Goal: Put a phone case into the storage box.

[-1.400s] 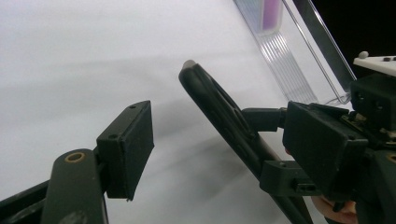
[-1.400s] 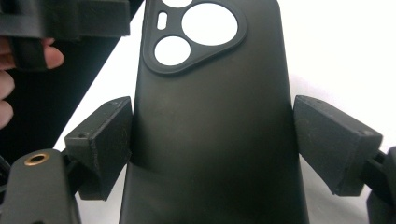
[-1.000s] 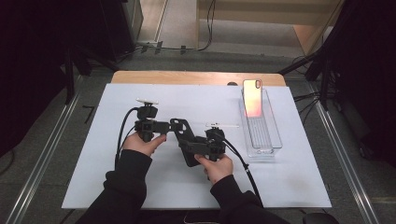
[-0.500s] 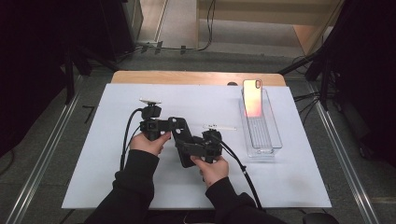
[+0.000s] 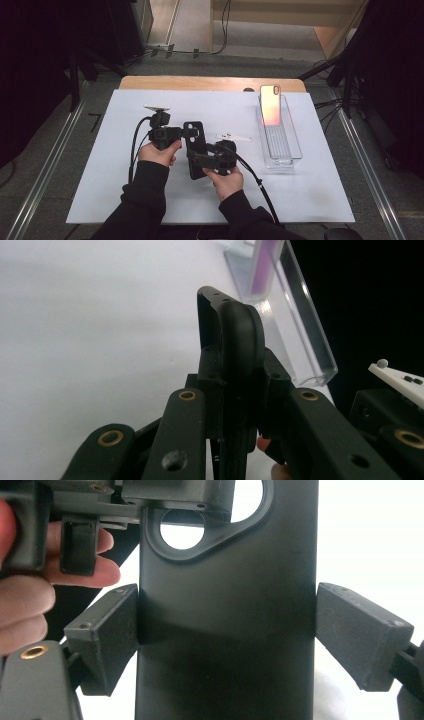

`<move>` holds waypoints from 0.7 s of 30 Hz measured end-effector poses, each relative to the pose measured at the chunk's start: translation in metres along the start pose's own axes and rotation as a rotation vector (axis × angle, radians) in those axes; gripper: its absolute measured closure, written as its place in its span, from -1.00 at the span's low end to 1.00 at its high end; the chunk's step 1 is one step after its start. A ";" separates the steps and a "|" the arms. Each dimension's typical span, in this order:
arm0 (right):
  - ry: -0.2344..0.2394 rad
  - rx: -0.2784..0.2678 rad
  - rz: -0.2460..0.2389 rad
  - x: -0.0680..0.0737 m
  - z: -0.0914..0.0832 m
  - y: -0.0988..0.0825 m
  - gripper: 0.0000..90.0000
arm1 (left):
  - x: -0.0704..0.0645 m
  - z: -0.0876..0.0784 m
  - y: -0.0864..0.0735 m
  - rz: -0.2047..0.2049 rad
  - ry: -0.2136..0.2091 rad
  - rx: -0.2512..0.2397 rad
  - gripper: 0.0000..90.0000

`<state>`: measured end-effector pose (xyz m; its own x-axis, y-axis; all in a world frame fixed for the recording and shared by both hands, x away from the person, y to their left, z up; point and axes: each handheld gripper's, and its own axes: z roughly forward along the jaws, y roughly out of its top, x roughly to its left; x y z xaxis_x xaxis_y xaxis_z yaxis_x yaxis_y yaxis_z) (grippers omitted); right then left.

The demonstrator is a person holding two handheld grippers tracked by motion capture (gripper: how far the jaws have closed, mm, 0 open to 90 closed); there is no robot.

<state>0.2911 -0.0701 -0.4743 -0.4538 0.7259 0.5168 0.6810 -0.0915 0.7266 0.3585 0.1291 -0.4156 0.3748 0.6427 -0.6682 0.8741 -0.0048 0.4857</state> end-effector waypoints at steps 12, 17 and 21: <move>0.026 0.079 -0.082 -0.004 -0.002 0.016 -1.00 | -0.009 -0.012 0.000 0.077 0.005 -0.043 0.74; -0.001 0.166 -0.124 -0.005 -0.005 0.020 -1.00 | -0.011 -0.016 -0.001 0.136 0.036 -0.077 0.74; 0.010 0.179 -0.160 -0.009 -0.011 0.023 -1.00 | -0.013 -0.020 -0.005 0.224 0.072 -0.138 0.74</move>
<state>0.3042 -0.0861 -0.4574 -0.5692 0.7144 0.4069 0.6908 0.1473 0.7079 0.3434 0.1363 -0.3977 0.5266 0.6901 -0.4964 0.7198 -0.0514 0.6923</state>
